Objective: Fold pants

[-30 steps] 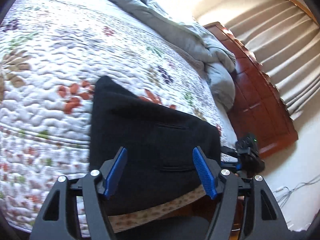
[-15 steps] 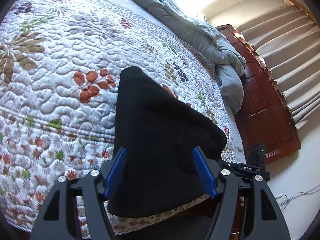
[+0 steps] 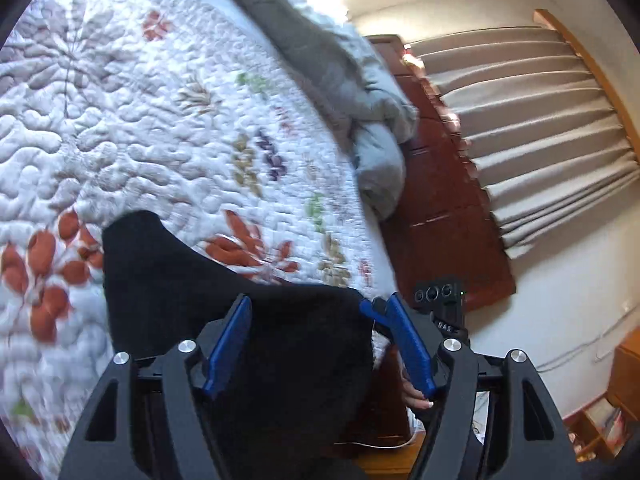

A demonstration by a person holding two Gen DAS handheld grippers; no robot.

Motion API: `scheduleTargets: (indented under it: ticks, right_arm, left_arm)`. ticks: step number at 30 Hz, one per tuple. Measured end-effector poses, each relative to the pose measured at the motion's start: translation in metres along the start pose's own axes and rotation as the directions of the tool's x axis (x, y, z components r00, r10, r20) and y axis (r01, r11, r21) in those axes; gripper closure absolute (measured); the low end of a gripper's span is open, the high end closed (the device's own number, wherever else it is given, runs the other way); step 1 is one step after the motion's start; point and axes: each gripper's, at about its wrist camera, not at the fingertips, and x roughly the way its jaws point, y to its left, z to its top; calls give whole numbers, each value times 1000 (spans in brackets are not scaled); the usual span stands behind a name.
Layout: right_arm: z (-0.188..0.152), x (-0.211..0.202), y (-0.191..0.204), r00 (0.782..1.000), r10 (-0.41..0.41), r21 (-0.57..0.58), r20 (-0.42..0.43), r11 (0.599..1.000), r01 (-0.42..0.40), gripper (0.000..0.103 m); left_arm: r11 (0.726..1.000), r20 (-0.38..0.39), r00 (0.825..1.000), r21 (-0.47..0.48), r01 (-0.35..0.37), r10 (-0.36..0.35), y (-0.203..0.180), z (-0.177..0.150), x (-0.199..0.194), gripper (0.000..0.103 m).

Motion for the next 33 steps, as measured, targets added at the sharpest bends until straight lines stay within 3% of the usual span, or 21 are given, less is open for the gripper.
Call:
scheduleTargets:
  ticks: [1, 3, 5, 8, 11, 14, 16, 17, 19, 22, 24, 26, 28, 30, 33]
  right_arm:
    - [0, 3, -17, 1000, -23, 26, -5, 999, 23, 103]
    - [-4, 4, -45, 1000, -29, 80, -4, 996, 29, 103]
    - [-11, -2, -45, 1000, -27, 70, 2, 997, 27, 103]
    - [-15, -21, -33, 998, -57, 35, 32, 998, 56, 102]
    - [-34, -46, -12, 998, 16, -7, 57, 1000, -16, 95]
    - [-68, -46, 9, 998, 61, -72, 0, 996, -61, 91]
    - [-88, -33, -4, 998, -27, -79, -64, 997, 21, 94]
    - [-95, -31, -18, 996, -57, -52, -74, 997, 54, 103]
    - [-104, -40, -46, 998, -50, 26, -46, 998, 52, 103]
    - [-104, -64, -41, 995, -96, 32, 9, 995, 96, 102]
    - [-98, -80, -28, 992, -117, 24, 37, 993, 116, 77]
    - [-88, -97, -21, 989, -130, 11, 65, 991, 130, 17]
    - [-72, -102, -16, 991, -111, 3, 72, 994, 112, 11]
    - [-58, -88, -22, 996, -90, 36, 23, 995, 90, 11]
    - [-44, -58, -28, 990, -128, 43, -51, 991, 130, 11]
  left_arm:
    - [1000, -29, 999, -23, -22, 21, 15, 4, 10, 34]
    - [995, -54, 996, -66, -75, 72, 41, 6, 19, 50]
    - [993, -21, 999, -104, -50, 48, 52, 8, 15, 52]
    - [992, 56, 997, -124, -40, 47, 48, 7, -5, 46]
    - [994, 101, 995, -111, 23, -12, 31, -4, -31, 38]
    - [998, 63, 997, -38, 51, -49, 5, -37, -41, 35]
    - [997, 13, 998, -52, 63, -63, 7, -55, -35, 35]
    - [998, -6, 999, -55, 44, -44, 9, -61, -30, 35]
    - [998, -41, 999, -62, -6, 4, 17, -71, -19, 35]
    - [999, -23, 1000, -54, 4, -5, 12, -74, -33, 35]
    - [999, 8, 1000, -40, 5, -5, 6, -70, -50, 22]
    - [999, 44, 998, -12, -41, 42, 6, -64, -71, 11]
    - [994, 42, 994, -31, -103, 105, 16, -55, -82, 9]
    - [992, -2, 995, -85, -96, 96, 31, -50, -85, 8]
    - [985, -52, 992, -119, -122, 117, 44, -45, -74, 8]
